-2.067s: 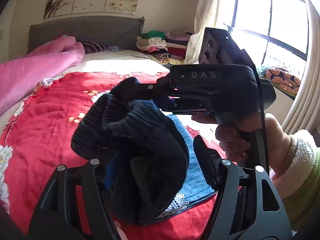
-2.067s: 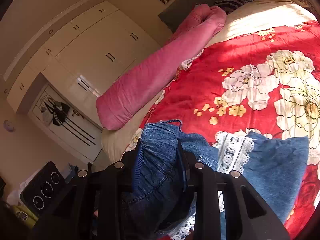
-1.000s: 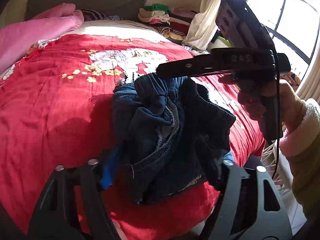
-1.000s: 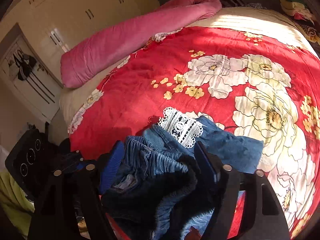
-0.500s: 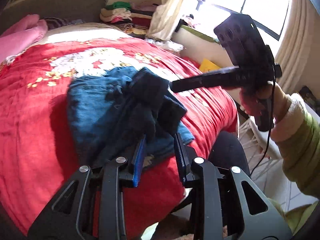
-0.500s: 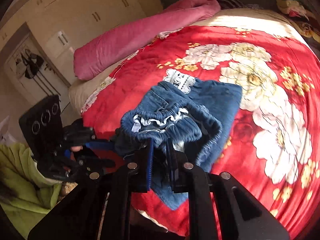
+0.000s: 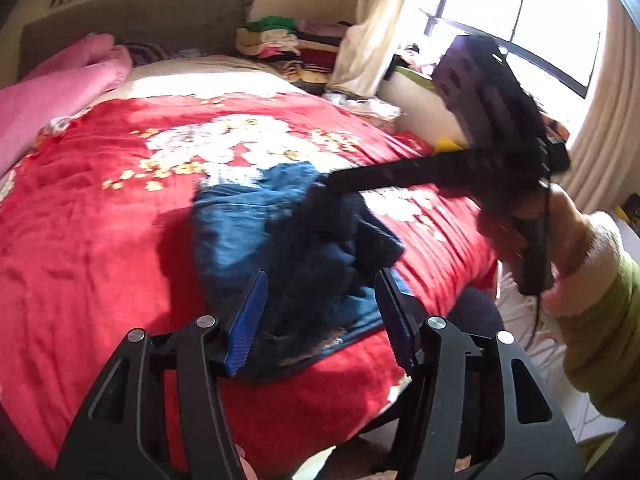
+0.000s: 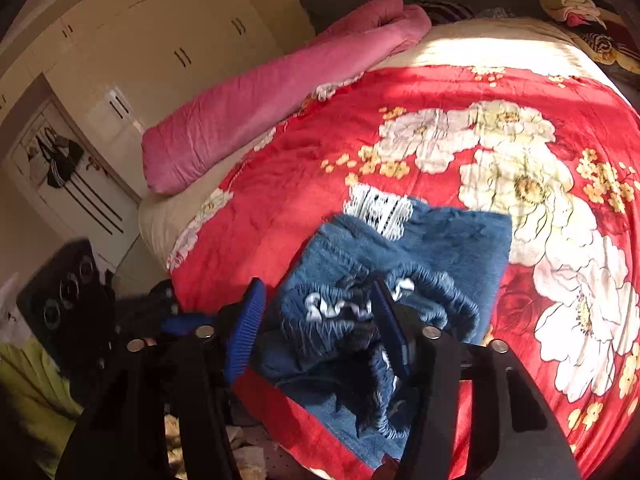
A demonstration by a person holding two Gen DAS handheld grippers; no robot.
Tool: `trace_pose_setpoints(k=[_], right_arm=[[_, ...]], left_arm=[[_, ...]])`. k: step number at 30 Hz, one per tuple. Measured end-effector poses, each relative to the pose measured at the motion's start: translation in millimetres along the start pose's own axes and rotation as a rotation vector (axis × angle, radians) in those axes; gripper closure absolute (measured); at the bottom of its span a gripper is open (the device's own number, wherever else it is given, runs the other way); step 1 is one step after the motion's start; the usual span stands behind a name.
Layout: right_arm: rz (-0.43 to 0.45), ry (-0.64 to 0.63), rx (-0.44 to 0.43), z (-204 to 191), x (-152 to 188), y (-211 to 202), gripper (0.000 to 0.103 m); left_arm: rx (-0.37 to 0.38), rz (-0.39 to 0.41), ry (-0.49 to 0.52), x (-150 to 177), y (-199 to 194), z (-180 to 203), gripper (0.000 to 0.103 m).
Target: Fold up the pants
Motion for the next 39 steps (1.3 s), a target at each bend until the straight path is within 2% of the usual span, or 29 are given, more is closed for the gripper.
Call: trace_pose_setpoints(k=[4, 6, 7, 12, 15, 19, 26, 29, 32, 37, 39], right_arm=[[-0.020, -0.003, 0.000, 0.0, 34.5, 3.5, 0.074], [-0.025, 0.014, 0.003, 3.0, 48.0, 4.9, 0.074], [-0.027, 0.021, 0.002, 4.6, 54.1, 6.5, 0.074], [-0.037, 0.080, 0.007, 18.2, 73.2, 21.2, 0.077], [-0.014, 0.076, 0.053, 21.2, 75.0, 29.5, 0.078], [0.014, 0.095, 0.093, 19.5, 74.9, 40.3, 0.078], [0.076, 0.135, 0.085, 2.7, 75.9, 11.5, 0.070], [0.143, 0.026, 0.083, -27.0, 77.8, -10.5, 0.057], [0.140, -0.129, 0.113, -60.6, 77.6, -12.0, 0.048], [0.054, -0.355, 0.281, -91.8, 65.4, 25.1, 0.048], [0.027, -0.433, 0.322, -97.4, 62.1, 43.1, 0.048]], left_arm=[[-0.003, -0.071, -0.135, -17.3, 26.4, -29.6, 0.055], [0.050, -0.098, -0.182, -25.9, 43.8, -38.5, 0.055], [0.060, -0.107, -0.186, -28.4, 49.5, -39.7, 0.055], [-0.069, -0.147, -0.152, -37.3, 86.6, -48.7, 0.055], [-0.073, -0.159, -0.175, -37.1, 98.2, -58.6, 0.055], [-0.096, -0.147, -0.155, -38.2, 100.5, -59.5, 0.055], [-0.104, -0.124, -0.145, -39.3, 85.2, -53.3, 0.051], [-0.103, -0.127, -0.147, -39.9, 83.7, -55.1, 0.050], [-0.104, -0.129, -0.138, -41.1, 82.4, -56.2, 0.050], [-0.112, -0.144, -0.119, -43.8, 82.9, -58.5, 0.047], [-0.117, -0.153, -0.109, -44.0, 84.1, -60.3, 0.047]])
Point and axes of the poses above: each gripper's, at about its wrist camera, not at the fingertips, and y roughly the way its jaws point, z to its right, x to its underside, the point moved 3 cm from there along y, roughly the way its jaws point, and after that the axes turned 8 degrees about -z, right-handed, at the moved point
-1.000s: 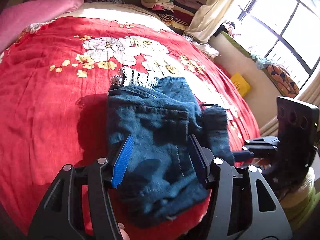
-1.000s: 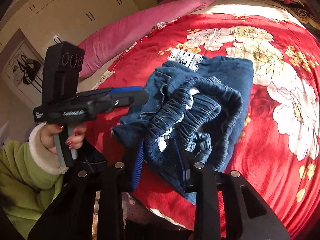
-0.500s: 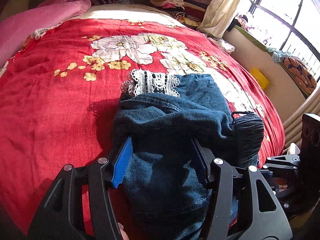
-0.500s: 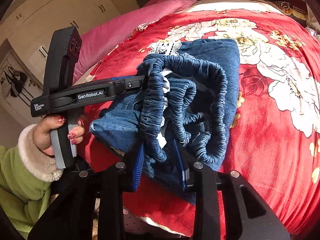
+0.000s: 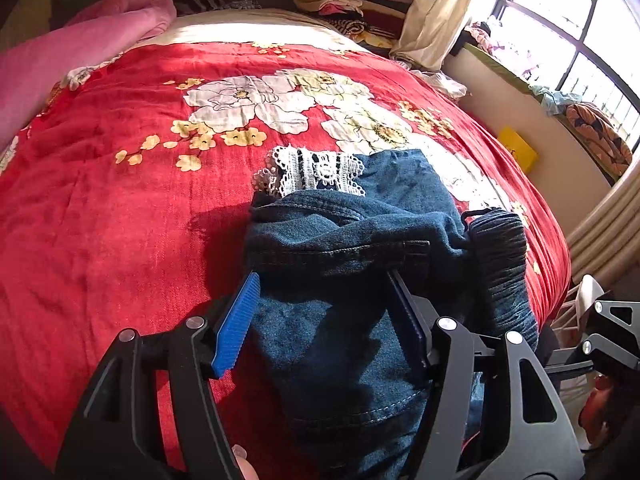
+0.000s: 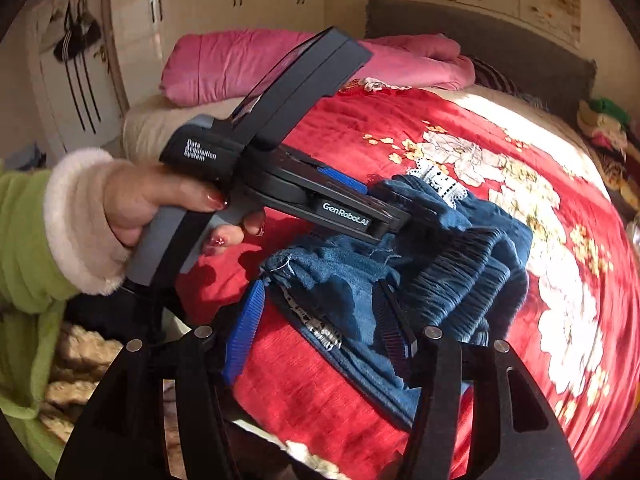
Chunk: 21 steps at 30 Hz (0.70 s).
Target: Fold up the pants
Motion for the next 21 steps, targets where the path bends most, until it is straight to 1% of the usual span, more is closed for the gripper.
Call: trace_pose_setpoints(k=[3, 4, 5, 6, 9, 12, 16, 18, 21], right_arm=[[-0.048, -0.121, 0.104, -10.3, -6.6, 27.6, 0.048], [-0.051, -0.154, 0.118, -13.1, -7.0, 35.5, 0.049], [-0.053, -0.157, 0.075, -14.8, -6.4, 41.2, 0.063], [-0.052, -0.139, 0.019, -15.9, -4.9, 43.9, 0.083], [-0.046, -0.120, -0.040, -15.9, 7.4, 41.6, 0.085], [-0.028, -0.028, -0.101, -4.8, 21.3, 34.3, 0.085], [-0.005, 0.059, -0.135, 2.1, 34.3, 32.0, 0.085], [0.002, 0.114, -0.159, 3.9, 36.6, 29.7, 0.081], [0.038, 0.189, -0.219, 6.1, 39.1, 11.9, 0.075]], left_arm=[[-0.007, -0.014, 0.015, -0.5, 3.4, -1.4, 0.047], [-0.009, -0.016, 0.018, -0.6, 4.4, -1.4, 0.047], [-0.012, -0.017, 0.020, -1.2, 5.4, -1.7, 0.047], [-0.014, -0.017, 0.020, -2.0, 6.3, -2.3, 0.047], [-0.011, -0.015, 0.012, -4.7, 9.0, -4.1, 0.046], [-0.003, -0.014, 0.011, -6.3, 10.4, -3.9, 0.045], [-0.005, -0.001, 0.012, -5.9, 7.3, -0.2, 0.045], [-0.005, 0.008, 0.013, -5.8, 4.2, 1.4, 0.045], [-0.014, 0.027, 0.024, -5.4, -2.8, 4.2, 0.045]])
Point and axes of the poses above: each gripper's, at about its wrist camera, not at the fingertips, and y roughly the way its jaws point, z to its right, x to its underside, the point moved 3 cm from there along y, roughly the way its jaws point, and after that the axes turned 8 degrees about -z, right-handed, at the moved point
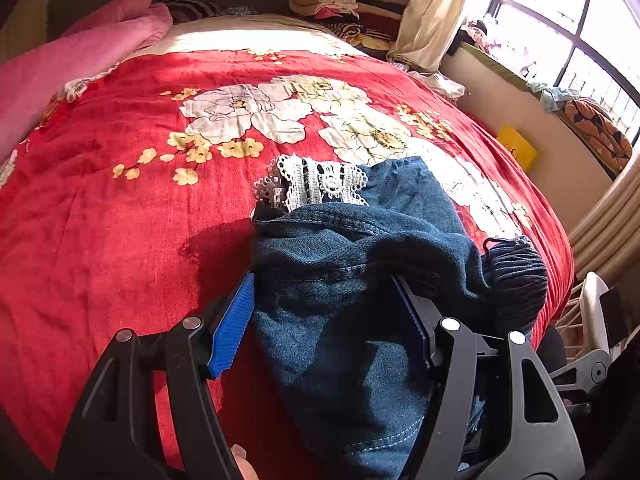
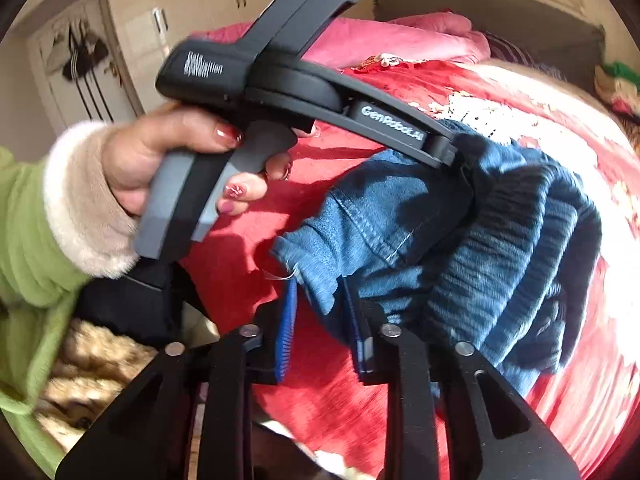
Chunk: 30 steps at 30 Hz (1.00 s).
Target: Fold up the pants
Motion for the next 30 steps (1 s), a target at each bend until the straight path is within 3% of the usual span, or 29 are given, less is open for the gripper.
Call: trace_pose_setpoints(k=[7, 15, 18, 23, 30], right_arm=[[0.157, 0.129, -0.041, 11.8, -0.9, -55.4, 0.057], [0.261, 0.296, 0.059, 48.0, -5.2, -100.6, 0.040], [0.257, 0.383, 0.115, 69.7, -3.8, -101.3, 0.031], [0.211, 0.509, 0.170, 104.8, 3.2, -87.4, 0.028], [0.133, 0.622, 0.171, 135.0, 15.9, -52.5, 0.026]], left_arm=[[-0.014, 0.057, 0.016, 2.0, -24.1, 7.1, 0.045], [-0.048, 0.110, 0.056, 7.8, -51.0, 19.3, 0.040], [-0.055, 0.113, 0.056, 10.4, -56.4, 19.9, 0.039], [-0.085, 0.109, 0.054, 19.3, -58.6, 17.8, 0.035], [-0.092, 0.039, 0.005, 35.3, -37.5, 4.7, 0.031]])
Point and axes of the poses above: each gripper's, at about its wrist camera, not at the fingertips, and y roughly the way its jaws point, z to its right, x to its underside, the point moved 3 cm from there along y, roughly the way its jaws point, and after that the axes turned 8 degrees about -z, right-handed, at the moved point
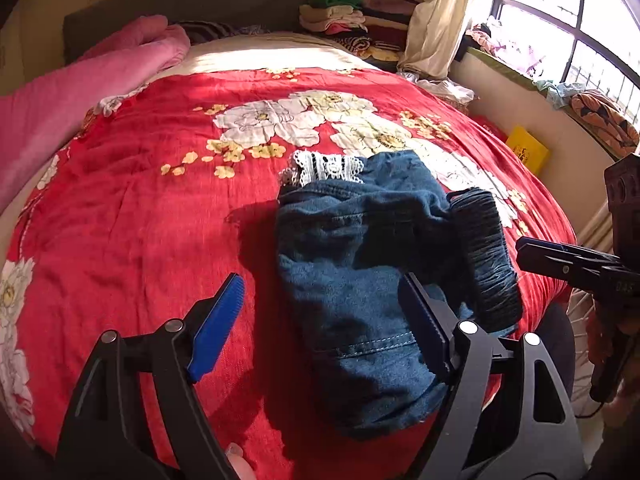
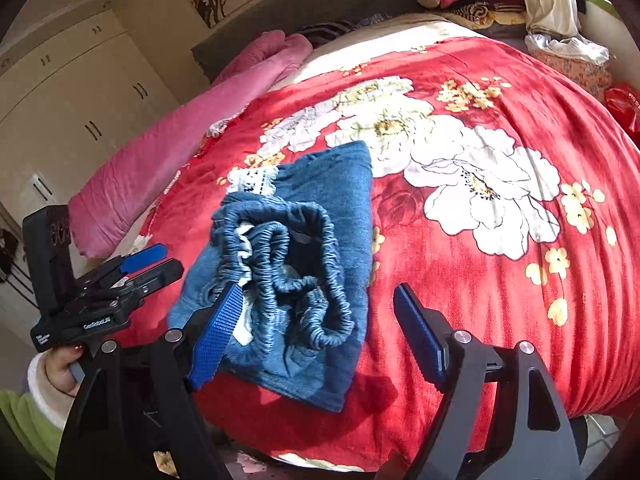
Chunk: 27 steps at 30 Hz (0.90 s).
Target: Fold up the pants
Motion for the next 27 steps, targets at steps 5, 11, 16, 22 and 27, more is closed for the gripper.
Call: trace_pose_setpoints(k=[5, 11, 16, 22, 27], right_arm=[[-0.040, 0.066, -0.082, 15.1, -7.2, 28.2, 0.026], [-0.029, 0.087, -0.126, 16.2, -3.7, 44.0, 0.027], [-0.024, 0.073, -0.133, 8.6, 0.1, 45.0, 0.055], [0.037, 0.011, -0.142, -11.4, -10.2, 26.1, 0.075], [0.088, -0.041, -0.158, -28.9, -39.7, 11.6, 0.076]], left_arm=[[-0.002, -0.070, -0.048, 8.4, 32.3, -13.4, 0.027], [0.073, -0.073, -0.111, 11.3, 48.8, -23.0, 0.024], [0.126, -0.078, -0.089, 9.6, 46.8, -9.2, 0.072], [0.107, -0.044, -0.047, -6.4, 32.0, 5.0, 0.091], [0.107, 0.020, -0.044, -36.8, 15.7, -0.1, 0.091]])
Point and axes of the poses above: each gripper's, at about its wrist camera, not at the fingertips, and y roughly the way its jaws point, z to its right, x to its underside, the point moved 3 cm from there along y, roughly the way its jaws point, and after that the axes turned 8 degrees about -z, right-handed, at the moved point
